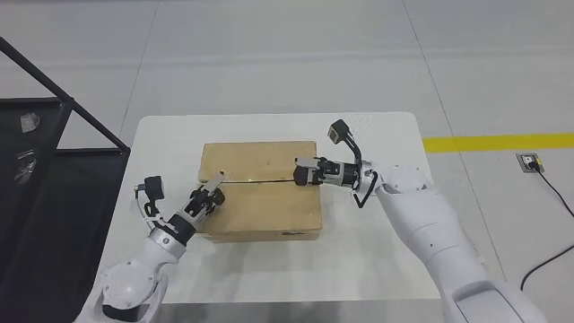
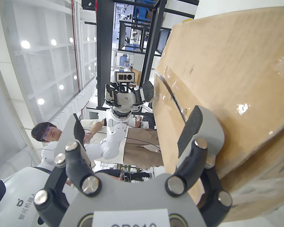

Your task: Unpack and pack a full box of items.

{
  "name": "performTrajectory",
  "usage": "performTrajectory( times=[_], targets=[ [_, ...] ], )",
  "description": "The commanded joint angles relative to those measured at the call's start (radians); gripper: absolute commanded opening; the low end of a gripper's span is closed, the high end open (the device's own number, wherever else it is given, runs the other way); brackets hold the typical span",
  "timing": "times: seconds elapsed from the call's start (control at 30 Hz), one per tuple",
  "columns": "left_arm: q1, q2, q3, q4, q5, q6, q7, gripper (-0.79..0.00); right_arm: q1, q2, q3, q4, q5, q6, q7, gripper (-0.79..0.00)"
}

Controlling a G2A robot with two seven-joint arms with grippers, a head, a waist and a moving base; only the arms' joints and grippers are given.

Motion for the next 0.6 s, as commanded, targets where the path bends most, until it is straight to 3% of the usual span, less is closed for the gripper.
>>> performTrajectory(
  times=[0.0,0.37,0.57],
  targets=[
    [0.027,0.003,-0.044,-0.021,-0.030,-0.012,-0.003,0.000,-0.005,0.001,0.002,0.000,0.008,0.000,0.000,0.000],
    [0.175,0.020,-0.301,-0.005,-0.192,-0.035,-0.088,0.000,-0.003,0.000,-0.003,0.012,-0.003,0.014,-0.012,0.000],
    [0.182,0.021,-0.312,-0.002,-0.196,-0.029,-0.098,0.000,-0.003,0.000,-0.003,0.012,-0.003,0.014,-0.012,0.000]
  ],
)
